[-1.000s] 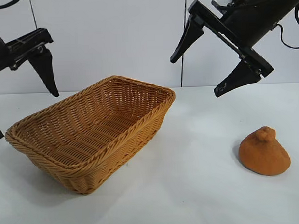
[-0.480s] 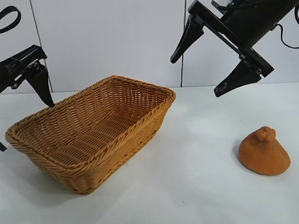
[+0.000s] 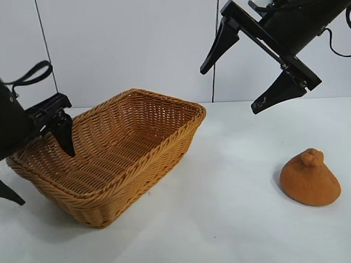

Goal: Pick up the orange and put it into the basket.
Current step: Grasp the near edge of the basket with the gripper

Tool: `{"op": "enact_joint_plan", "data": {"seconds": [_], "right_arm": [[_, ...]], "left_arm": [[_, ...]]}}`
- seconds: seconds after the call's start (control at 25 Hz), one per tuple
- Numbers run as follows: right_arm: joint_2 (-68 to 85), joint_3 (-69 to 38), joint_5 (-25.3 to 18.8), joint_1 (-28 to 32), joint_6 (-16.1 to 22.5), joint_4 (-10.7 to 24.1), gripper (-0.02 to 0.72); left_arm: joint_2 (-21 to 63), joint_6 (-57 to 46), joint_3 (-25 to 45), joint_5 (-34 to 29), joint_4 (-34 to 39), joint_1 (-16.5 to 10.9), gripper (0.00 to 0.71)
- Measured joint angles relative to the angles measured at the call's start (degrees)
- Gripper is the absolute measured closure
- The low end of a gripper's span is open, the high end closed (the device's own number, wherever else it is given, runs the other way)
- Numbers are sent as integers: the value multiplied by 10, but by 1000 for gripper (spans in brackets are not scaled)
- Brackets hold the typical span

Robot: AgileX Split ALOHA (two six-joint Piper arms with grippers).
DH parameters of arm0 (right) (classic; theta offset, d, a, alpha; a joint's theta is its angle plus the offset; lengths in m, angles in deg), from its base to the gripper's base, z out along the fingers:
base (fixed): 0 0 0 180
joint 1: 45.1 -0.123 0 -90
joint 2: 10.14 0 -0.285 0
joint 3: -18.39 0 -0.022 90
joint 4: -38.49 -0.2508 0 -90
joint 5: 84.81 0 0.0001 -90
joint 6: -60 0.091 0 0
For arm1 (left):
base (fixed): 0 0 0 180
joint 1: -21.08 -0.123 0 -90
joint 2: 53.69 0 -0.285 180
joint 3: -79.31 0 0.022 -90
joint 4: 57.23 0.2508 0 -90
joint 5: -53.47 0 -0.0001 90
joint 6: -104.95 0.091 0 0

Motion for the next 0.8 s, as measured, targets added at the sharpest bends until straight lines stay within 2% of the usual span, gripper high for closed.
{"op": "enact_joint_plan", "data": {"seconds": [0.2, 0.28, 0.36, 0.4, 0.56, 0.6, 0.8], "right_arm": [[0, 0, 1, 0, 0, 0, 10], [0, 0, 1, 0, 0, 0, 10], [0, 0, 1, 0, 0, 0, 10], [0, 0, 1, 0, 0, 0, 10], [0, 0, 1, 0, 0, 0, 10], [0, 0, 1, 0, 0, 0, 10], [0, 0, 1, 0, 0, 0, 10]], "left_arm": [[-25, 0, 2, 3, 0, 0, 65], [-25, 0, 2, 3, 0, 0, 100], [-25, 0, 2, 2, 0, 0, 188], [-25, 0, 2, -1, 0, 0, 257], [-25, -2, 2, -15, -1, 0, 585], [-25, -6, 1, -14, -5, 0, 614], [-21, -7, -18, -37, -5, 0, 614]]}}
